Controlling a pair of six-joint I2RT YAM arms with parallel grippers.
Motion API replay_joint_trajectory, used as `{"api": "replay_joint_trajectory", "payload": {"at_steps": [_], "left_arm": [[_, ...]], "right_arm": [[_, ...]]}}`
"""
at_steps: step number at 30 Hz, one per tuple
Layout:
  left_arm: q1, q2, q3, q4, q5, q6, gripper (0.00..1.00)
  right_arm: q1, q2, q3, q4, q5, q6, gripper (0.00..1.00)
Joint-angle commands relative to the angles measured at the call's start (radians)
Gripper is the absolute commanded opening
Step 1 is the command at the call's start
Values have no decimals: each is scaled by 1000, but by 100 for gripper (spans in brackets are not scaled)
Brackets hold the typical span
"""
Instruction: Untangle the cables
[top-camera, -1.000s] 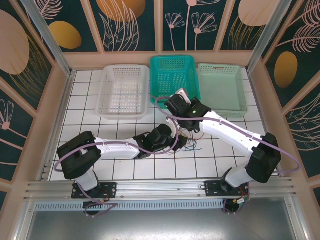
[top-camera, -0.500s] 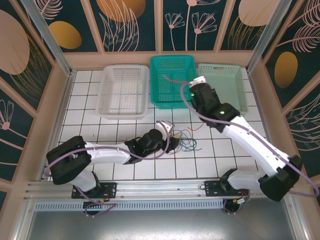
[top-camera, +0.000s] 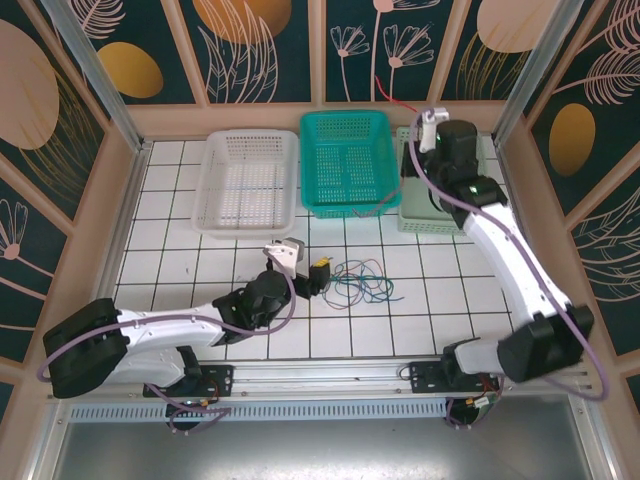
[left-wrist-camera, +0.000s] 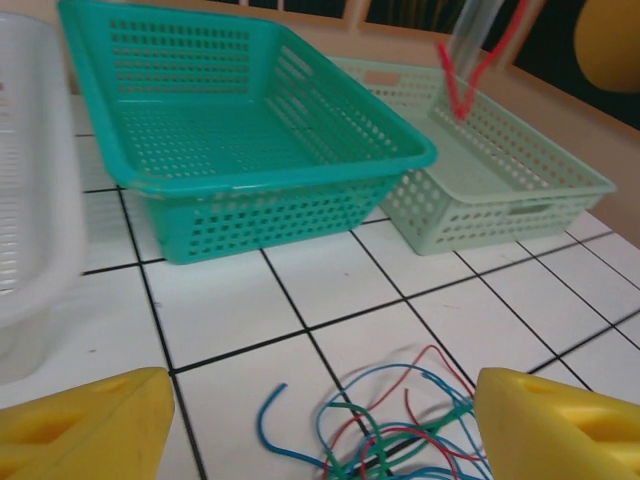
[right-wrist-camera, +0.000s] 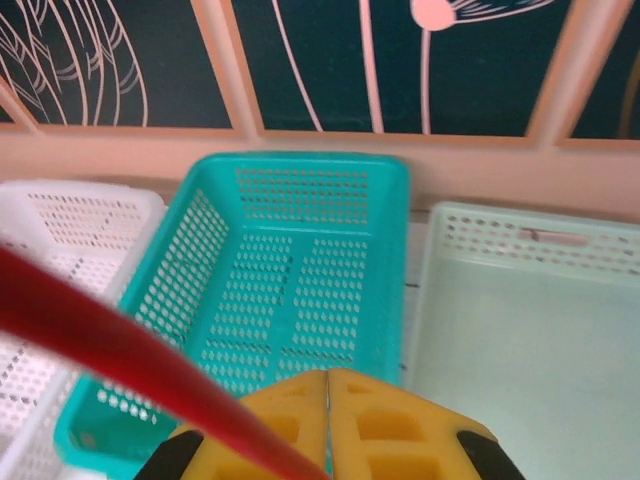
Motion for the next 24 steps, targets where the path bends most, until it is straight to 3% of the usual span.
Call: {"api": "replay_joint_trajectory", "payload": {"at_steps": [1,5,15,19,24], "left_arm": [[-2,-34,-19,-10,-79,-15,80],[-2,-66,-53,-1,-126,-50,84],[0,-64,-55,-40,-151,-44,86],[1,-35,-27,-64,-149,-40,86],[5,3,4,-73,-153,-20,87]], "right_arm": [[-30,138,105,59,-93,54,0],[-46,323,247,34,-123,71,0],[-53,879,855,-333,-225,64,0],[-43,995,1005,-468,-202,26,0],[-41,1007,977,-525,-175,-11,0]]}}
